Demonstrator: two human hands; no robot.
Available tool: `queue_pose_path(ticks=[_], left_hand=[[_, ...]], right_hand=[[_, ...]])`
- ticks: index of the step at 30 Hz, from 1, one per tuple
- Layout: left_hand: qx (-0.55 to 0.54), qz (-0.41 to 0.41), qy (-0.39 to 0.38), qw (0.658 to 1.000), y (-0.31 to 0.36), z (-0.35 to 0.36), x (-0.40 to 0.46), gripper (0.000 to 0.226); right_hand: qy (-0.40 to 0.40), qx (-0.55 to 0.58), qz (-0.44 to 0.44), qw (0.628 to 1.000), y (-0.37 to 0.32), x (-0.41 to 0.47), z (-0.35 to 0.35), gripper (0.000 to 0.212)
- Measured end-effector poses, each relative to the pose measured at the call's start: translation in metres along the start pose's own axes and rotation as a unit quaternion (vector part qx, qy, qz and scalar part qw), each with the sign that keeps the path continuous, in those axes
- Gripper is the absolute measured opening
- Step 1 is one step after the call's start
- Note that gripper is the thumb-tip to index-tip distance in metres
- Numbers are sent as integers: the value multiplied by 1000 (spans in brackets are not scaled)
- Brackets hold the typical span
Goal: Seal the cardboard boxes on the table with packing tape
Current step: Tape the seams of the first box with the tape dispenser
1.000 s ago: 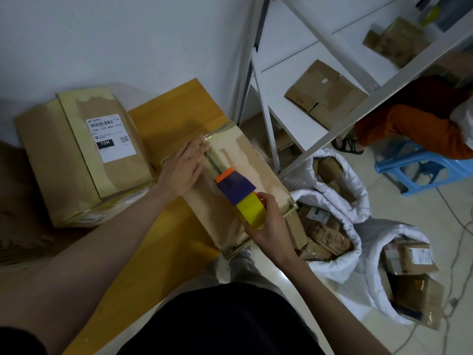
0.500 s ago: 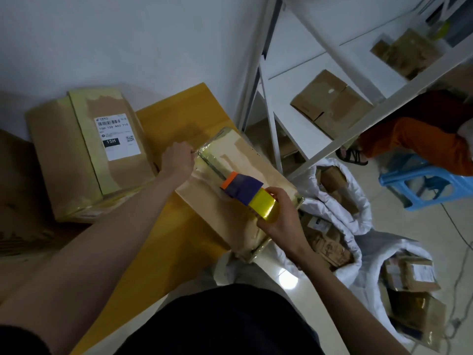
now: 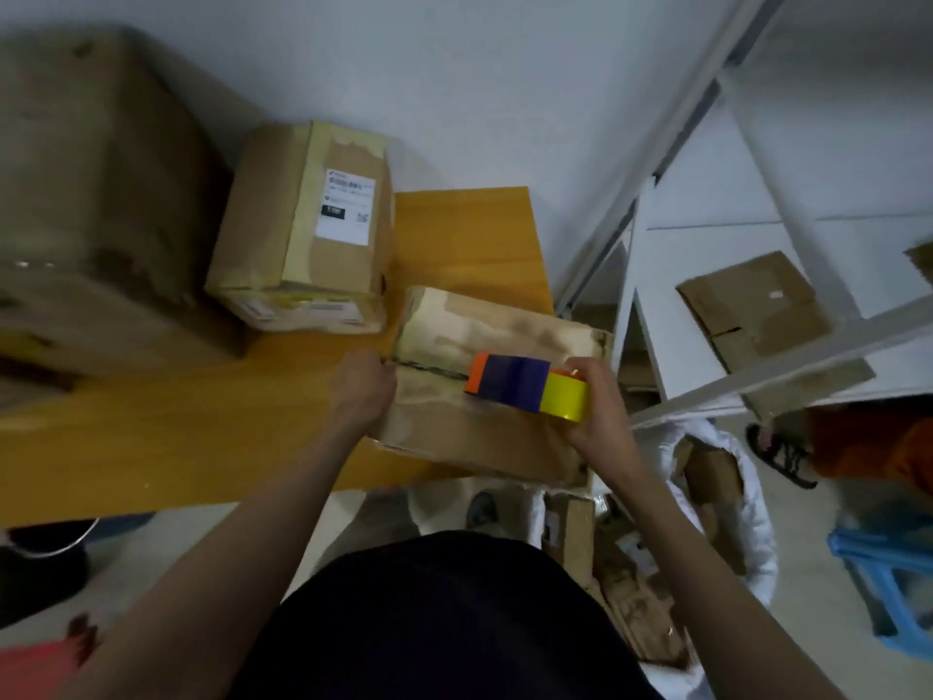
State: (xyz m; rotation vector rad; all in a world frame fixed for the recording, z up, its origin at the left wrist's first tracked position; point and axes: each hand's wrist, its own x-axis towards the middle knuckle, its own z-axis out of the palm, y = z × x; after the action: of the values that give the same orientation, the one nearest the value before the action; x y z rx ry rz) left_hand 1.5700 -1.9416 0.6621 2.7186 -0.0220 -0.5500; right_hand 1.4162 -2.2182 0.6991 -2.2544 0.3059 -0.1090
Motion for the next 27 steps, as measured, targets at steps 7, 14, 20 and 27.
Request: queue_pose_path(ticks=[7,14,20,27], left_hand=[[-52,-106,41,992,-43,-5,-35,31],[-77,-125,72,987,-53,-12,-36,25],[-115,-192,57,973,-109,-22,-51,24],[-122,139,60,981,-11,7,-45,56]], right_hand=[[-54,6,-114,992,-14,34,21,40],[-11,63,-109,992,-15,43,6,56],[91,81,-82,989,-2,58,-31,44],[32,93,-63,993,-12,54,-11,56]])
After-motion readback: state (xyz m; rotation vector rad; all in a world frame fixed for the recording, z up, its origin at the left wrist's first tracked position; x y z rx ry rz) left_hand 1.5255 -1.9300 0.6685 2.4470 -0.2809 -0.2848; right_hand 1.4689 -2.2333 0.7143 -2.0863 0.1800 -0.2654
